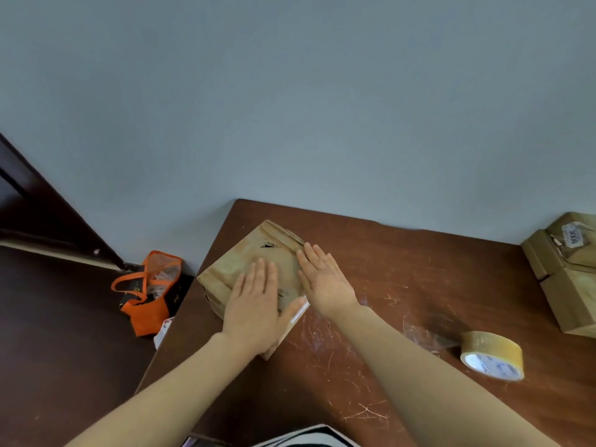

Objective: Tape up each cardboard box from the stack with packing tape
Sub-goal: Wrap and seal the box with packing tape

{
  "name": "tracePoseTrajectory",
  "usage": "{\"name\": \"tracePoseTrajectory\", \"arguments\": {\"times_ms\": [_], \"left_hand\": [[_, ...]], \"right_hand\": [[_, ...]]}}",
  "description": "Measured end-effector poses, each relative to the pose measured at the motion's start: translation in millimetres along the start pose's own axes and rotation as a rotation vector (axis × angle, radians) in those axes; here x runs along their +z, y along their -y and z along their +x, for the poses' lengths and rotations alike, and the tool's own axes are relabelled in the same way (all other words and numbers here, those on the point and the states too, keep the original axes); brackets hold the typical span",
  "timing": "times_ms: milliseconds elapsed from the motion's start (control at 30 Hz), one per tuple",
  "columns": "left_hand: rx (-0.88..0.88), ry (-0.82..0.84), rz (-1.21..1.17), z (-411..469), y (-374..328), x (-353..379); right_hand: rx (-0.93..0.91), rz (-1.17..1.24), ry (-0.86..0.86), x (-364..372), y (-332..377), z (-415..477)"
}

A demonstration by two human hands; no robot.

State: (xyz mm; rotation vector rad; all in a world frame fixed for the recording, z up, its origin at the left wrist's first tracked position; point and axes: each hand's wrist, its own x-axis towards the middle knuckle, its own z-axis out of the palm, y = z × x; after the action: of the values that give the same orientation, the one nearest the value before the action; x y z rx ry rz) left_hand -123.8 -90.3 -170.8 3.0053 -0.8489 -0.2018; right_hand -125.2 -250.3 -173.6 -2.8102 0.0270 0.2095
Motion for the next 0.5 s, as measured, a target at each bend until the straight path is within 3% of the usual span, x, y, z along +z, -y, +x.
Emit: {"name": "tracePoseTrajectory", "arguments": {"times_ms": [167,333,500], "left_hand": [[-0.144,0.047,0.047,5,-14,4],[-0.112,0.033,0.111,8,-27,4],[-0.128,0.014,-0.017,-4,-11,10]], "right_hand": [[0.006,0.001,-0.014,3,-1,-1],[0.000,-0.005,-0.014,4,-2,0],[-0.024,0.002,-0.025,4,-4,-1]]}}
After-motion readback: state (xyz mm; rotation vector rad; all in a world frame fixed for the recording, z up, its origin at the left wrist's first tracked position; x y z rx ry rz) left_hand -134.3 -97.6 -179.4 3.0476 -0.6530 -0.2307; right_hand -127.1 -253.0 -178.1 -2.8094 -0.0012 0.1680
